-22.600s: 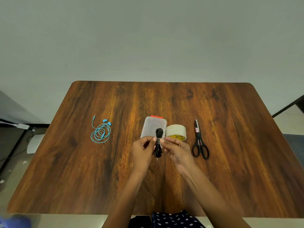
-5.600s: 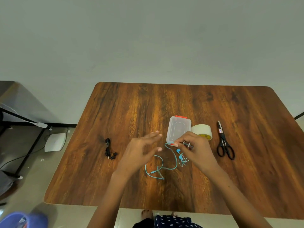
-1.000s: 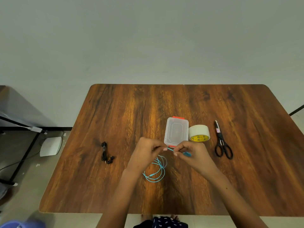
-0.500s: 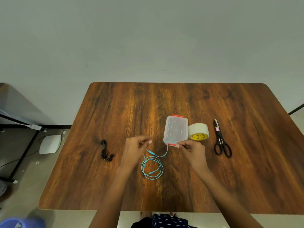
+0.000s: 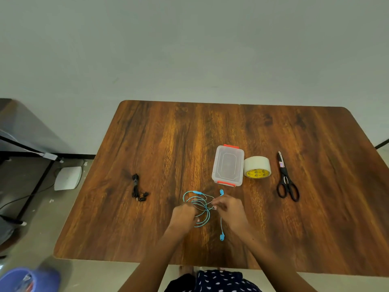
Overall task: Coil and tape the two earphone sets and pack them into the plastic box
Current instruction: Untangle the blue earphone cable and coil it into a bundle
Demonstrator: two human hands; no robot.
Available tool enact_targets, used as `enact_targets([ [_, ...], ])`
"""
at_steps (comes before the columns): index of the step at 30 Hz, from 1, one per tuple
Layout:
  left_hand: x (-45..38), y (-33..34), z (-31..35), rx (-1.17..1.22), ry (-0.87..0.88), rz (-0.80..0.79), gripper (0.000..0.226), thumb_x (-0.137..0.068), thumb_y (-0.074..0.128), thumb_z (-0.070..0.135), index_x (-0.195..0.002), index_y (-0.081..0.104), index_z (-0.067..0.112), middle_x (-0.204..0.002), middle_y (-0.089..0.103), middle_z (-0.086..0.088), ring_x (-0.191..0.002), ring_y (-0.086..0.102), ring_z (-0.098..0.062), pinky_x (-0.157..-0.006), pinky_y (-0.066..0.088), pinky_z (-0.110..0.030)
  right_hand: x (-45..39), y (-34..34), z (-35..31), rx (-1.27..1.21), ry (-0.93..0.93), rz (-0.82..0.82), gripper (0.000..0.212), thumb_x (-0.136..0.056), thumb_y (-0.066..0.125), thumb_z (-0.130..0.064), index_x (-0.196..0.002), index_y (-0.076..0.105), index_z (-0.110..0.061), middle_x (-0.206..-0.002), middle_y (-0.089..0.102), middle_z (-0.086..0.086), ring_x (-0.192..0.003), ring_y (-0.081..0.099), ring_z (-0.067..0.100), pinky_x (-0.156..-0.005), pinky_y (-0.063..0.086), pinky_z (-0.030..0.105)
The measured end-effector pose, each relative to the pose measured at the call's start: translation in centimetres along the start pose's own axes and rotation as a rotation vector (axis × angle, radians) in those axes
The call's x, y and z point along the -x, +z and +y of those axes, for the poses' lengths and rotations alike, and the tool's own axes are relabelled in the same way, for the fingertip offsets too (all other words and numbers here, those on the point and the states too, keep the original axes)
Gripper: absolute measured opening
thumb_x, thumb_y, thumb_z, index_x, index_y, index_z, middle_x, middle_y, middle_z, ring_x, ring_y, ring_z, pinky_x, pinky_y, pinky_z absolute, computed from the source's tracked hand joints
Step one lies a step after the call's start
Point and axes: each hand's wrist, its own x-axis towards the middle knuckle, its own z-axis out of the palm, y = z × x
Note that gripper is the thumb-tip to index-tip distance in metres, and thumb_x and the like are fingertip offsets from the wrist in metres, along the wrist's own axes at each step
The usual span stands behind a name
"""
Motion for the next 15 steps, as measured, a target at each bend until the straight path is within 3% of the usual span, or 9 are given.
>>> enact_targets([
  [10, -1.1, 1.4, 0.7, -0.039, -0.004, 0.058, 0.032, -0.099, 0.045, 0.018, -0.128, 0.053, 0.007, -0.136, 0.05, -0.009, -0.114, 0.056, -0.019, -0.093, 0.047, -0.025, 0.5, -0.3, 0.1, -0.041, 0.008, -0.002, 0.018, -0.086, 0.065, -0.008, -0.102, 0.073, -0.012, -0.11, 0.071, 0.001, -0.1, 0.064, 0.01, -0.097, 0.05, 0.027],
  [15, -1.1, -2.5, 1.3, 0.238, -0.072, 0.294, 0.013, -0.094, 0.053, 0.024, -0.097, 0.063, 0.017, -0.106, 0.059, 0.001, -0.097, 0.055, -0.01, -0.075, 0.045, -0.018, 0.4, -1.4, -0.8, -0.04, -0.067, 0.041, 0.026, -0.086, 0.064, -0.005, -0.109, 0.071, -0.014, -0.113, 0.069, 0.0, -0.105, 0.063, 0.012, -0.098, 0.049, 0.026],
])
